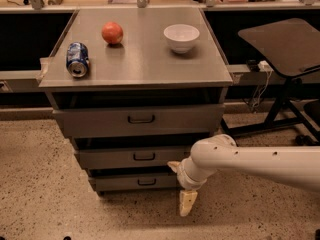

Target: Open bottom drawer

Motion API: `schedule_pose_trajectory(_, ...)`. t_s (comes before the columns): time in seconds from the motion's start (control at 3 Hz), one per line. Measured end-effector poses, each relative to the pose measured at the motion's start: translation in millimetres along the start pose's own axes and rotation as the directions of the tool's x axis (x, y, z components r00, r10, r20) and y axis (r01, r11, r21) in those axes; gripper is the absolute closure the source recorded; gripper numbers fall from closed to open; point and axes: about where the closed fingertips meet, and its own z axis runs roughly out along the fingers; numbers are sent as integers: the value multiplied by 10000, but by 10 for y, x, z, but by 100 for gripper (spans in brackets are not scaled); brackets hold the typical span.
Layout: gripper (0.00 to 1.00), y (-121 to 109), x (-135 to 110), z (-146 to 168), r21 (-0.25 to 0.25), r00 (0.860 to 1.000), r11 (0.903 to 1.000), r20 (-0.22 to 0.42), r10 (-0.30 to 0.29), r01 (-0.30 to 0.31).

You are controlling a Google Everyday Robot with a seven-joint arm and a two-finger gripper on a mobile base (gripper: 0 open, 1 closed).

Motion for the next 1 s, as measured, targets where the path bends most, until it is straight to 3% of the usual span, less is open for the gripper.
schedule_pose_trajectory(0.33,0,0,0,0,0,10000,10000,0,0,0)
schedule_pose_trajectory(0.67,0,-51,71,189,104,9997,9999,203,133,-135)
schedule_pose_trajectory(1.0,0,-48,198,585,465,9990,9988,426,132,-152)
